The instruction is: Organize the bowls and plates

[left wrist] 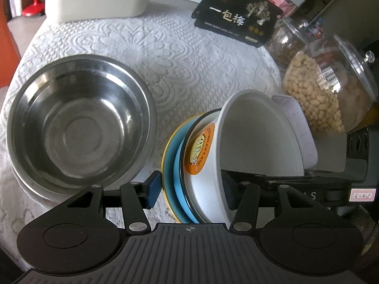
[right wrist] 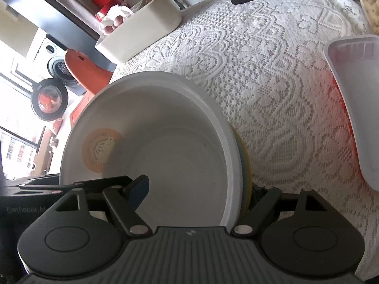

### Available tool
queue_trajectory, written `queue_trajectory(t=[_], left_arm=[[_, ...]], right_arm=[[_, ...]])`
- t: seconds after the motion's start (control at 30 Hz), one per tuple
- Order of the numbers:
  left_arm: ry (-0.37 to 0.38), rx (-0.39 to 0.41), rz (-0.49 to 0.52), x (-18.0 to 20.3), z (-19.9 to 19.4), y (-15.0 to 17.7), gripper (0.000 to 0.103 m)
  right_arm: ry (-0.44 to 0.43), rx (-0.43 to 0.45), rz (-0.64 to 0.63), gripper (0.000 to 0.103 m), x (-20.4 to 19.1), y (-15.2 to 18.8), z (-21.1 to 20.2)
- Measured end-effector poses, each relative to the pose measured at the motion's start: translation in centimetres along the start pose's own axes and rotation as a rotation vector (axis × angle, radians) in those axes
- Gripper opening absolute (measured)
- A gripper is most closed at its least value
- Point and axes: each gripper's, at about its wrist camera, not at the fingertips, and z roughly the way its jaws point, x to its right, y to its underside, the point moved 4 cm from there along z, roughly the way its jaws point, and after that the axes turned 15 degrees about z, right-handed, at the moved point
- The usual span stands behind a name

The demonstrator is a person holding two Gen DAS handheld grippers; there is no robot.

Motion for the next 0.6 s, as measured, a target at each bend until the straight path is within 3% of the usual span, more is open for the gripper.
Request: queue_trajectory(t=[0.17, 0.6], left_arm=[[0.031, -0.008, -0.023, 0.21, -0.11, 0.49, 0.059], [0.024, 0.024, -0.006, 0.39, 0.29, -0.07, 0.059]], right_arm=[[-0.005, 0.000, -0.005, 0.082, -0.03, -0.05, -0.63], [0.006, 0.009, 0.005, 0.084, 0.67, 0.02, -0.45]])
